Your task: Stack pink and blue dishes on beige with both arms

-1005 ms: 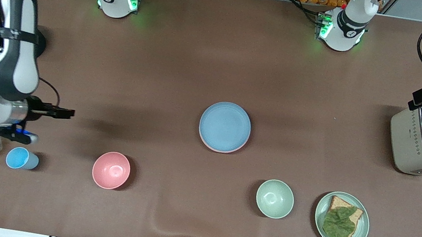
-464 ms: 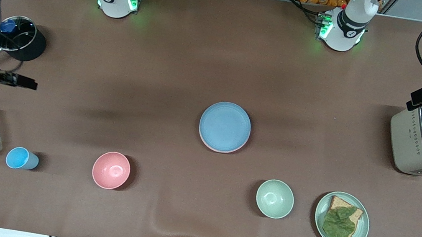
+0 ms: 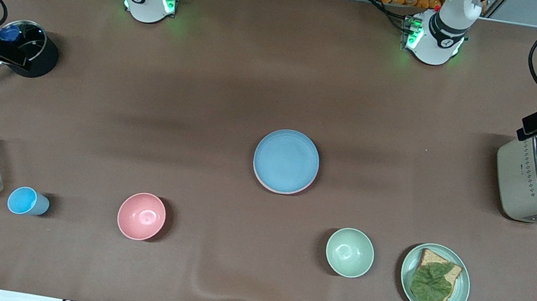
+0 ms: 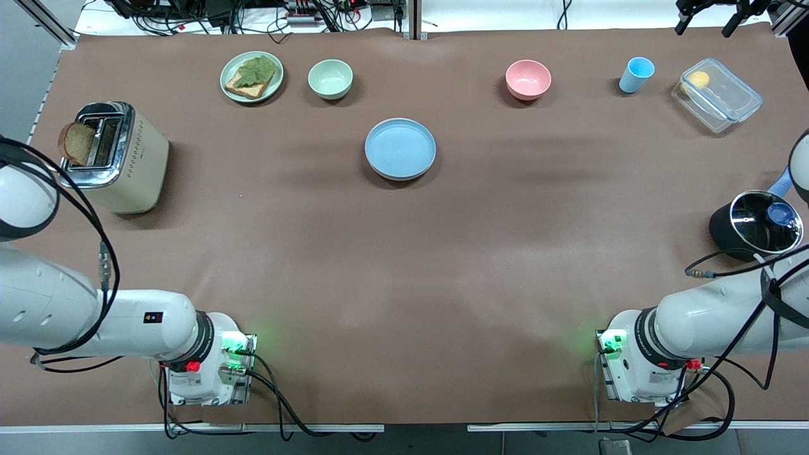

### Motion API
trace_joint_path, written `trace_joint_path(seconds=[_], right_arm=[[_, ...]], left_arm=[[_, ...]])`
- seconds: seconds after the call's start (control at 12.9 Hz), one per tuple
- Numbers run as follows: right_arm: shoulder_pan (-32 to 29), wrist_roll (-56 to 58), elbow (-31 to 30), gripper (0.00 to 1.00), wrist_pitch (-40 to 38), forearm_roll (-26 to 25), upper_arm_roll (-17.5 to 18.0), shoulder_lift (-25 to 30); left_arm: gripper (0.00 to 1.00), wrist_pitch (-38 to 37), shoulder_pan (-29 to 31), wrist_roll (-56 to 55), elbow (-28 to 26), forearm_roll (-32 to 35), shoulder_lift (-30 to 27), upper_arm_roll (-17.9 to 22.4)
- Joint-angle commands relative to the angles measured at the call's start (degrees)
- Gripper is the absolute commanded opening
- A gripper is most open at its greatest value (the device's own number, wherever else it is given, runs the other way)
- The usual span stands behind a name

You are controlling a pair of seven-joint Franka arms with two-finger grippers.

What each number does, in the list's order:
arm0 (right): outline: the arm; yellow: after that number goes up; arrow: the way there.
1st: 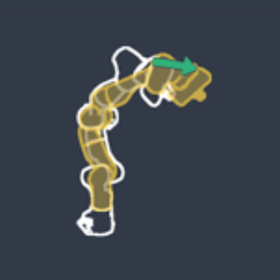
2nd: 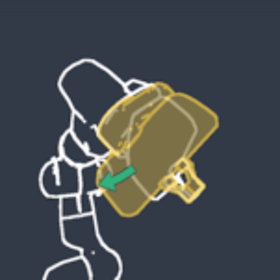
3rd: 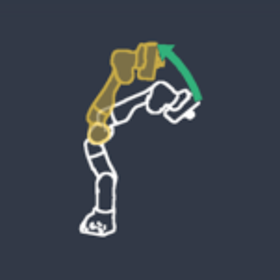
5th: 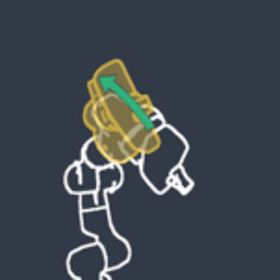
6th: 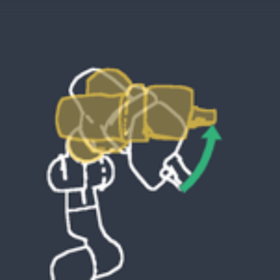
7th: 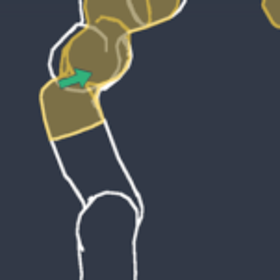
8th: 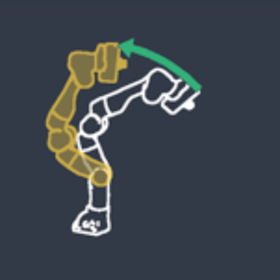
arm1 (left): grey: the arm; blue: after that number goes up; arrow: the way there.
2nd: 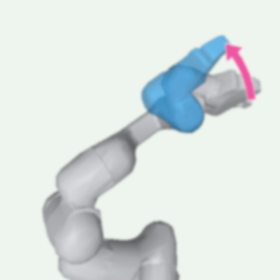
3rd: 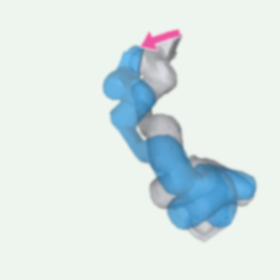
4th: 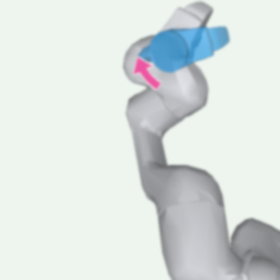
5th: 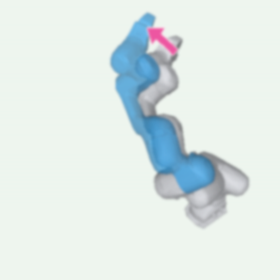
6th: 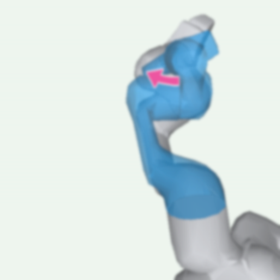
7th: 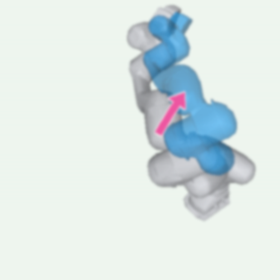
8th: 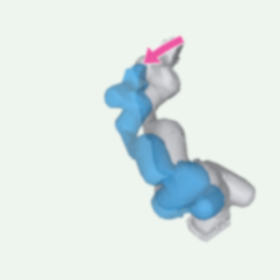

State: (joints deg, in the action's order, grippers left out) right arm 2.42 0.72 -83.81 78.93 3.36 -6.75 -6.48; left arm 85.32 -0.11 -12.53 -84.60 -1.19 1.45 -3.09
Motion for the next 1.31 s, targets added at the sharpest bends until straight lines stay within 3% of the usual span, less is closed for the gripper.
trace_joint_path(seconds=[0.0,1.24], right_arm=[[-0.8,-2.6,-2.2,1.0,1.7,-1.3,2.0,1.7],[-0.4,-2.6,-2.3,1.0,3.5,-1.5,2.1,1.6]], left_arm=[[1.0,-0.7,0.1,0.6,0.3,1.4,-0.2,-0.3],[1.0,-2.5,-0.1,-0.1,-2.0,1.1,-2.0,-0.5]])
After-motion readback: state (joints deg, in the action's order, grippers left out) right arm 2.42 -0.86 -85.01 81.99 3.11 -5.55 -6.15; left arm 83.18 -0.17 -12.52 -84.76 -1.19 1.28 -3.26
